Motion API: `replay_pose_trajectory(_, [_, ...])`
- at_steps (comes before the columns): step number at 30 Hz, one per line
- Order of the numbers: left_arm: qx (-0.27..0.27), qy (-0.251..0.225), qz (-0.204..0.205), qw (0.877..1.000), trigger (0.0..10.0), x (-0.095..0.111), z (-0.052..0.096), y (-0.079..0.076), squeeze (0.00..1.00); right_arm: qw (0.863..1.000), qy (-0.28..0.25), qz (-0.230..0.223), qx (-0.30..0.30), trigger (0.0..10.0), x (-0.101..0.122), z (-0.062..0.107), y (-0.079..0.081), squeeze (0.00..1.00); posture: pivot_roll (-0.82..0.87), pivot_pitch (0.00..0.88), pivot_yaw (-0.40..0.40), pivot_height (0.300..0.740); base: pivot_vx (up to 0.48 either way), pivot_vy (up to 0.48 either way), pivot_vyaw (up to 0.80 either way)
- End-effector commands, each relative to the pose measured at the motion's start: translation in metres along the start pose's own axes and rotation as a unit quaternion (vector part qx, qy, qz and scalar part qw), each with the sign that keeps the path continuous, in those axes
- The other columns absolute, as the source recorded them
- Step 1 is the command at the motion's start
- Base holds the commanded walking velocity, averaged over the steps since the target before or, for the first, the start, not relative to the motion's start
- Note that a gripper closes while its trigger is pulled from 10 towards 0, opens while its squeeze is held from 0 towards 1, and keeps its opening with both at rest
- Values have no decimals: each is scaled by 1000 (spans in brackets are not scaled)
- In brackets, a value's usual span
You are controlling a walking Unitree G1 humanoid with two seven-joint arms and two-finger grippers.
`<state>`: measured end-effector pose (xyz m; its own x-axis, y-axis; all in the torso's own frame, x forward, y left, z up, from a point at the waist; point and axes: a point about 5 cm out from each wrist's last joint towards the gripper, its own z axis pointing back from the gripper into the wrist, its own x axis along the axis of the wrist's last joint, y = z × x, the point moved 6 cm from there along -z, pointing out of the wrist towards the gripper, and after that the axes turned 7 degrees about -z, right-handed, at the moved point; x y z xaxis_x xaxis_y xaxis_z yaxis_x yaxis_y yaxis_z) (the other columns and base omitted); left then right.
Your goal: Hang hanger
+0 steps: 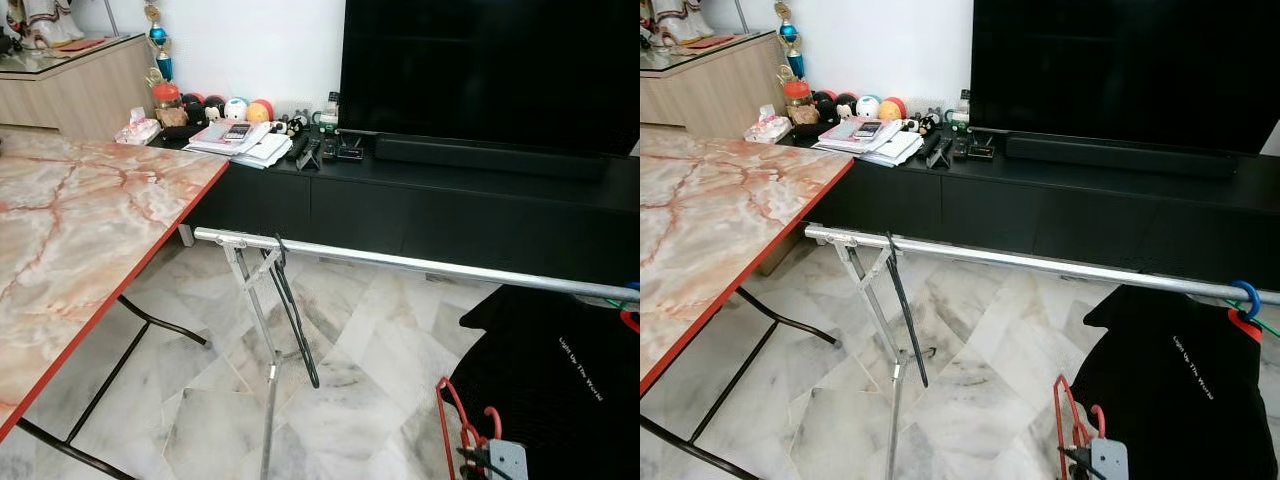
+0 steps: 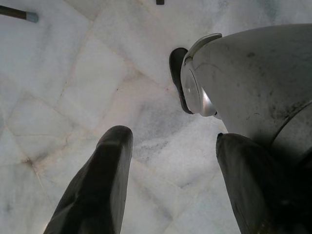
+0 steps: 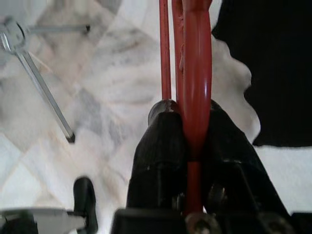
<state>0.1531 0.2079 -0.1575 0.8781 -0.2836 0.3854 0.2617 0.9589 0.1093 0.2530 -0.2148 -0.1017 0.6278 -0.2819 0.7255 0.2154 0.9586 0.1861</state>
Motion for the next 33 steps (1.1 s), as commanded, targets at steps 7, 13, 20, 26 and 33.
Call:
replay_pose_trajectory(7, [-2, -9, -2, 1000, 10000, 6, -1, -5, 0, 1000, -26, -1, 5, 10000, 15, -3, 4, 0, 141, 43, -36, 740, 0, 0, 0])
replay_pose_trajectory(13, [-2, -8, -3, 1000, 10000, 5, -1, -4, 0, 998, -65, 1, -15, 10000, 41, -7, 2, 0, 133, 39, -33, 740, 170, 0, 0])
replay_pose_trajectory(20, [-1, -9, -4, 1000, 10000, 6, -1, -1, 0, 997, -73, 0, -11, 10000, 47, -9, 7, 0, 135, 30, -34, 740, 284, 0, 0])
replay_pose_trajectory(26, [-1, -9, -6, 1000, 10000, 6, -1, -1, 0, 997, -73, 2, -7, 10000, 46, -9, 9, 0, 136, 25, -33, 740, 309, 0, 0])
replay_pose_trajectory(33, [-2, -9, -13, 1000, 10000, 7, -1, -2, 0, 997, -72, -12, -14, 10000, 45, -9, 8, 0, 137, 25, -34, 740, 133, 0, 0])
